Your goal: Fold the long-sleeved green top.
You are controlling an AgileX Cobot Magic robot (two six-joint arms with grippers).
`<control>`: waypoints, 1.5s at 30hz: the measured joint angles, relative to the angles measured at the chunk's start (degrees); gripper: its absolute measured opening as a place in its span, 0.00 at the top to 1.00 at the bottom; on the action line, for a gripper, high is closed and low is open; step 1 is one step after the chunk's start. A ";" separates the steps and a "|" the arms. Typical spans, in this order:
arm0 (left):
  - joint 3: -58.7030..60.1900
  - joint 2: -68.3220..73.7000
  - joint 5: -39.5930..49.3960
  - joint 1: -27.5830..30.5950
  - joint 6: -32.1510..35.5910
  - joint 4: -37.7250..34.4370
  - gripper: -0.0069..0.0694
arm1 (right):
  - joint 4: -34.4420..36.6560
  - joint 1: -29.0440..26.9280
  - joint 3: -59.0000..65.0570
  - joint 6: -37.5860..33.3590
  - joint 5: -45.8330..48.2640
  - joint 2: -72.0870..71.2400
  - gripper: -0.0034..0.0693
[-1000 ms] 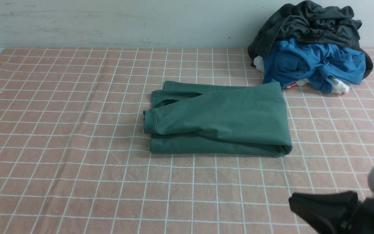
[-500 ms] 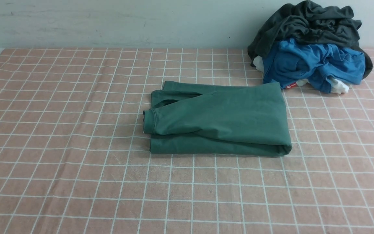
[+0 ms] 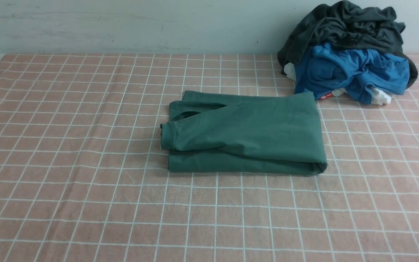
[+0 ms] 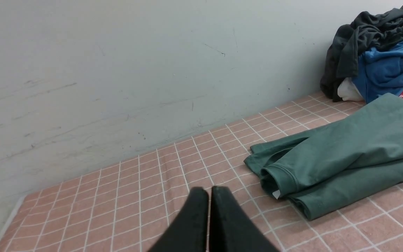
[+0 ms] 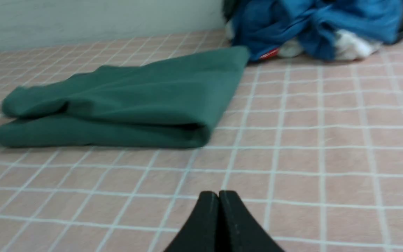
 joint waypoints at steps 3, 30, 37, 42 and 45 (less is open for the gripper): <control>0.00 -0.05 0.07 0.00 0.00 0.00 0.91 | 0.04 -6.07 0.00 -5.55 0.00 -0.23 0.97; 2.65 -2.00 -1.11 0.30 0.00 0.00 0.91 | 0.17 -8.37 -0.05 -10.10 0.45 -0.23 0.97; 10.71 -2.18 -1.83 7.02 -6.78 4.93 0.91 | 0.17 -8.37 -0.05 -10.10 0.51 -0.23 0.97; 13.10 -2.18 5.04 7.67 -16.80 5.41 0.91 | 0.17 -8.39 -0.05 -10.11 0.51 -0.23 0.97; 12.96 -2.18 7.02 7.67 -16.88 5.45 0.91 | 0.17 -8.39 -0.05 -10.11 0.51 -0.23 0.97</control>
